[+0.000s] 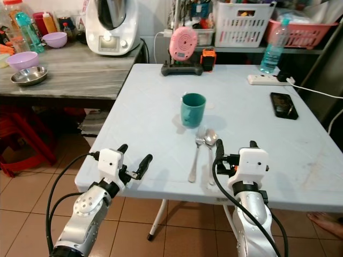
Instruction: Setting the table
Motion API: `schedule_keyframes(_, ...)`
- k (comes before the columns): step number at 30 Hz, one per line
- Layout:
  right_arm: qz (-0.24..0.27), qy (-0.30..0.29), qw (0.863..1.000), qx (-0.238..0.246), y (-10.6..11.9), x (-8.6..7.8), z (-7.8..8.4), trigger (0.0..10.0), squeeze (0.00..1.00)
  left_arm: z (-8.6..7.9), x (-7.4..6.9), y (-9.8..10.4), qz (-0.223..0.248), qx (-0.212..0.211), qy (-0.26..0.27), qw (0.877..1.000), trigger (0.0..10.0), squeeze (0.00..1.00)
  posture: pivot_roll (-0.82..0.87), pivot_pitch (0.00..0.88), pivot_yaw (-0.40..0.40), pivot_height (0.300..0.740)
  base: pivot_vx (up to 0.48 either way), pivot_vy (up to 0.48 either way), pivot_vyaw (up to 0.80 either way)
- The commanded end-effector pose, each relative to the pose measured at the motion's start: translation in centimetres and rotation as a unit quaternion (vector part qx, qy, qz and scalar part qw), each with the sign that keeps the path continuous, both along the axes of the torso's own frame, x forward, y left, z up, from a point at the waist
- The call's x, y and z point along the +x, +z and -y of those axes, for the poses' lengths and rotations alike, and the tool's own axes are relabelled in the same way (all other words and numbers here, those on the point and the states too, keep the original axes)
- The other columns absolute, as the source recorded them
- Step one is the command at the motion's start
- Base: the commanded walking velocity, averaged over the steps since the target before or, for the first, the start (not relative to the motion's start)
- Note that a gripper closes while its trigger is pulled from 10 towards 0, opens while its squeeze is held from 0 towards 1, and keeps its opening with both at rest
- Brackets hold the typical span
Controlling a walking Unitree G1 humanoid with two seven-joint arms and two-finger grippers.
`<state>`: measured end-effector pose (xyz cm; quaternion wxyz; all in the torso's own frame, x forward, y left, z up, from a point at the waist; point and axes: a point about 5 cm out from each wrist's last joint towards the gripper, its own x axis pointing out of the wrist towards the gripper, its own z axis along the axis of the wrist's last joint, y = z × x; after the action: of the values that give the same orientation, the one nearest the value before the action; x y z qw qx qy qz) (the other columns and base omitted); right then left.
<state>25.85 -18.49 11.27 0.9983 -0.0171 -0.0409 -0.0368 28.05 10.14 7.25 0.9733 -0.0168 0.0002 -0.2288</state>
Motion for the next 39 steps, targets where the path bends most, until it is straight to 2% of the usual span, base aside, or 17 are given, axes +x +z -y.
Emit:
schedule_keyframes(1, -0.008, 0.014, 1.000, 0.007, -0.1, 0.3, -0.7, 10.0, 0.00, -0.9, 0.1, 0.2, 0.009, 0.007, -0.001, 1.000, 10.0, 0.00, -0.06, 0.000, 0.009, 0.740, 0.000, 0.000, 0.00)
schedule_keyframes(8, -0.037, 0.046, 0.998, 0.025, -0.6, 1.2, -1.2, 10.0, 0.00, -1.1, -0.1, 0.3, 0.023, 0.024, -0.029, 0.999, 10.0, 0.00, -0.06, 0.000, 0.009, 0.740, 0.000, 0.000, 0.00)
schedule_keyframes(11, -0.063, 0.054, 0.996, 0.039, -0.9, 2.5, -1.5, 10.0, 0.00, -1.0, -0.5, 0.2, 0.025, 0.032, -0.067, 0.997, 10.0, 0.00, -0.05, 0.000, 0.009, 0.740, 0.000, 0.000, 0.00)
schedule_keyframes(15, -0.075, 0.055, 0.995, 0.047, -1.0, 3.2, -1.7, 10.0, 0.00, -0.8, -0.7, 0.2, 0.027, 0.037, -0.083, 0.995, 10.0, 0.00, -0.05, 0.000, 0.008, 0.740, 0.000, 0.000, 0.00)
schedule_keyframes(18, -0.107, 0.070, 0.990, 0.060, -1.4, 4.7, -2.7, 10.0, 0.00, -0.5, -0.8, 0.2, 0.030, 0.040, -0.102, 0.994, 10.0, 0.00, -0.05, 0.000, 0.005, 0.740, 0.000, 0.000, 0.00)
schedule_keyframes(19, -0.107, 0.070, 0.990, 0.060, -1.4, 4.7, -2.7, 10.0, 0.00, -0.5, -0.8, 0.2, 0.030, 0.040, -0.102, 0.994, 10.0, 0.00, -0.05, 0.000, 0.005, 0.740, 0.000, 0.000, 0.00)
schedule_keyframes(22, -0.120, 0.089, 0.987, 0.065, -1.4, 6.0, -4.5, 10.0, 0.00, -0.3, -0.8, 0.3, 0.035, 0.045, -0.112, 0.992, 10.0, 0.00, -0.05, 0.000, -0.001, 0.740, 0.000, 0.000, 0.00)
schedule_keyframes(24, -0.129, 0.093, 0.985, 0.070, -1.6, 6.3, -4.9, 10.0, 0.00, -0.2, -0.9, 0.3, 0.037, 0.045, -0.115, 0.992, 10.0, 0.00, -0.05, 0.000, -0.004, 0.740, 0.000, 0.000, 0.00)
schedule_keyframes(31, -0.174, 0.097, 0.977, 0.079, -2.5, 6.8, -6.1, 10.0, 0.00, 0.1, -1.0, 0.4, 0.041, 0.047, -0.133, 0.989, 10.0, 0.00, -0.04, 0.000, -0.014, 0.740, 0.000, 0.000, 0.00)
schedule_keyframes(39, -0.166, 0.073, 0.981, 0.062, -2.1, 6.3, -5.0, 10.0, 0.00, -0.1, -1.0, 0.5, 0.045, 0.049, -0.132, 0.989, 10.0, 0.00, -0.04, 0.000, -0.016, 0.740, 0.000, 0.000, 0.00)
